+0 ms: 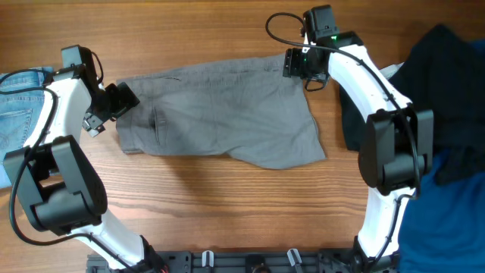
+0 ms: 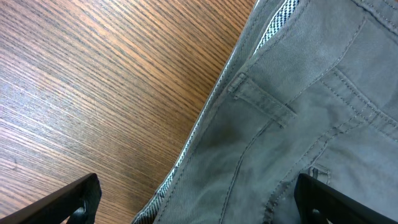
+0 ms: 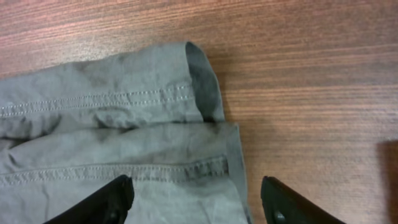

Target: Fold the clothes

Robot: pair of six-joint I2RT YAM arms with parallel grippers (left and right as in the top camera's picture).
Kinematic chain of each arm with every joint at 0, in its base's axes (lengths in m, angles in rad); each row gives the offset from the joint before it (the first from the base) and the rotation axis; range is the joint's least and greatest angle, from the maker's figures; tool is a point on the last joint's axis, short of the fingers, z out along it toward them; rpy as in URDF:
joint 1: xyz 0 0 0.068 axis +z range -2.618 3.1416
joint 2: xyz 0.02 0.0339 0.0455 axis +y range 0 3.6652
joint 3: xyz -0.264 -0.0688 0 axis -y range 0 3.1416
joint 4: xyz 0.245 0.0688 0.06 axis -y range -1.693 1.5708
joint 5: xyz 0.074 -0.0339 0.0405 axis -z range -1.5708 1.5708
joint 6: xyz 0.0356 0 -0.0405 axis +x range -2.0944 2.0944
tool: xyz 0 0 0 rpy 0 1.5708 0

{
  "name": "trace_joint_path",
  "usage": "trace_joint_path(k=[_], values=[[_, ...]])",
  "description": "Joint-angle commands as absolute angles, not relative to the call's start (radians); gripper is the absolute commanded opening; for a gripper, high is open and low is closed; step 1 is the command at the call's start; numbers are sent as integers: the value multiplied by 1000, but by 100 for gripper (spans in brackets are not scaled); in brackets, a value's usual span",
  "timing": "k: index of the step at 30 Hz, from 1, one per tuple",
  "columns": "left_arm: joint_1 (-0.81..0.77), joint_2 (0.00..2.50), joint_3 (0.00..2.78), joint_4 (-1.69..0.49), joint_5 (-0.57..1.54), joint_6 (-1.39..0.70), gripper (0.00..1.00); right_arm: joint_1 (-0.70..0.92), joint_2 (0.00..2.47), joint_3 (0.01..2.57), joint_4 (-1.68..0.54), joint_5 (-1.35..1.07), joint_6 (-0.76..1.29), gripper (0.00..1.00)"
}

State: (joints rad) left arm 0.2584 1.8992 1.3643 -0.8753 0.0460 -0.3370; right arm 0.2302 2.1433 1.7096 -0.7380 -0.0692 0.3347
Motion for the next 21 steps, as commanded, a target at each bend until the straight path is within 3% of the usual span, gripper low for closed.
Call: trace_joint_path(k=[1, 8, 14, 16, 17, 18, 19, 21], values=[[253, 1904, 1373, -880, 44, -321, 100, 233, 2170, 1703, -710, -48, 321, 66], [253, 1904, 1373, -890, 44, -321, 100, 233, 2210, 1701, -706, -48, 327, 64], [253, 1904, 1373, -888, 43, -321, 100, 233, 2235, 1701, -700, -52, 370, 53], [253, 1904, 1373, -888, 43, -321, 100, 233, 2235, 1701, -692, -52, 370, 44], [253, 1904, 1373, -888, 43, -321, 100, 233, 2235, 1701, -692, -53, 370, 31], [253, 1904, 1373, -888, 43, -321, 100, 233, 2235, 1701, -693, -53, 369, 9], [253, 1904, 1373, -888, 43, -321, 100, 233, 2235, 1701, -697, -53, 368, 4], [253, 1904, 1373, -888, 43, -321, 100, 233, 2228, 1702, -710, -57, 365, 4]])
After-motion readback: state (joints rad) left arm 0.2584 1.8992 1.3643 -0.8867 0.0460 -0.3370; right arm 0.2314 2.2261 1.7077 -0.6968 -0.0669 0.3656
